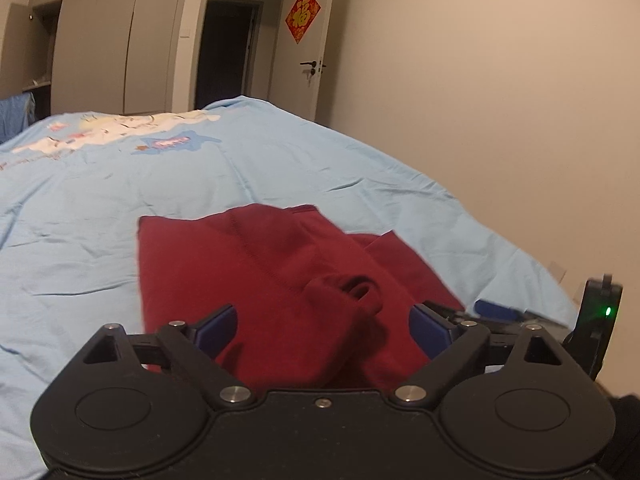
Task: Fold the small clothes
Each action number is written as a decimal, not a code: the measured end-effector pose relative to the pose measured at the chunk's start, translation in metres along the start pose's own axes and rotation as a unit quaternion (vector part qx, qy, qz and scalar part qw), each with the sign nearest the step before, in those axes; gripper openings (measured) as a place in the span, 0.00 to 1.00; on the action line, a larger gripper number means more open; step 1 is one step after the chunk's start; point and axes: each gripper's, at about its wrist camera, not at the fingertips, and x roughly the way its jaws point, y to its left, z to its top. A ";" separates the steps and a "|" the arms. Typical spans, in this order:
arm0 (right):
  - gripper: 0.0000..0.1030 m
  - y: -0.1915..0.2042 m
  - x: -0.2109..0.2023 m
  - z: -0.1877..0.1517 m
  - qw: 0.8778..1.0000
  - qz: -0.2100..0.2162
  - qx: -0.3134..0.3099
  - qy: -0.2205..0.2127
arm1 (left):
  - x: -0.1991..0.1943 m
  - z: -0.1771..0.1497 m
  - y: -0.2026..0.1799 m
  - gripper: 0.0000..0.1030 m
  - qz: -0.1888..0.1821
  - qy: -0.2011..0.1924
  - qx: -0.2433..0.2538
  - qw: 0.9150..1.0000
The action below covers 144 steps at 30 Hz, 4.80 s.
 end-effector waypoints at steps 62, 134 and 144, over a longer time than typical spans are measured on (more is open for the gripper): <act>0.07 0.020 0.050 0.086 0.987 0.155 -0.043 0.009 | 0.036 -0.007 -0.049 0.10 -0.047 -0.047 0.063 0.996; 1.00 -0.005 -0.020 -0.002 1.000 0.024 -0.006 0.018 | 0.036 -0.032 0.040 0.99 0.106 0.048 -0.184 0.976; 1.00 -0.005 -0.021 -0.006 1.000 0.022 -0.007 0.008 | 0.037 -0.033 0.039 0.99 0.108 0.049 -0.184 0.976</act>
